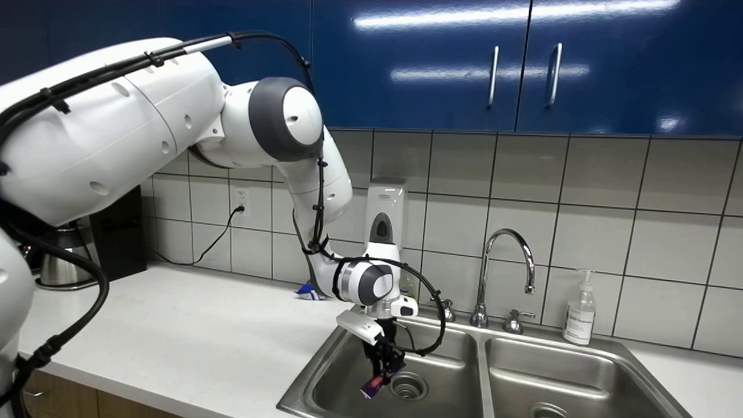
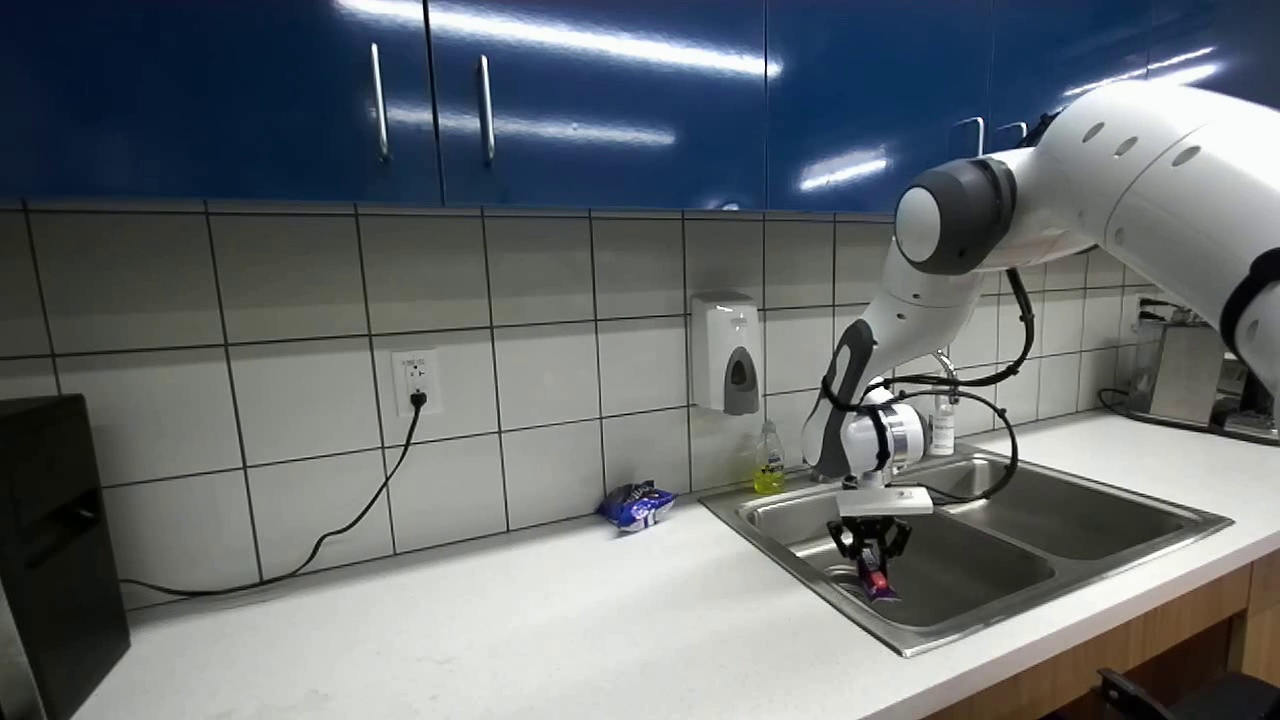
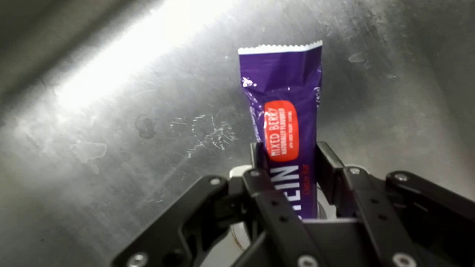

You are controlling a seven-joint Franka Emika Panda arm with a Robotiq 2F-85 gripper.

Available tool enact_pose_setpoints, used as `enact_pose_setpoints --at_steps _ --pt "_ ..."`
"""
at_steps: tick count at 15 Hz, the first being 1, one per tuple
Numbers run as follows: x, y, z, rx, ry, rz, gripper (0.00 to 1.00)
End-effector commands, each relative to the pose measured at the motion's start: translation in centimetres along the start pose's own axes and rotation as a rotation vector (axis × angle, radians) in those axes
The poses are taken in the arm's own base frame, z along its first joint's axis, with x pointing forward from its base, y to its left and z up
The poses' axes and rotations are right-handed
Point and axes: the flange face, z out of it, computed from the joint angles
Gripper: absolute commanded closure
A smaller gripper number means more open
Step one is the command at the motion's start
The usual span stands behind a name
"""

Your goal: Put the purple snack in the sink.

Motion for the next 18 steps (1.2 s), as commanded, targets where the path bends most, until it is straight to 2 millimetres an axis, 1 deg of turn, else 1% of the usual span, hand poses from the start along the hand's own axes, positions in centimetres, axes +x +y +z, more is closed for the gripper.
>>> enact_pose_setpoints --at_steps 1,4,10,18 --pt "1.2 -0.3 1.7 0.007 -0.047 -0.02 0.88" --pt "1.3 -0.6 2.9 -0.002 -0.066 -0.027 0.88" --pt "1.4 -0.9 4.8 -0.011 -0.094 -0.034 0.88" --pt "1.2 -1.3 6.1 -0.02 -0.114 -0.044 0.88"
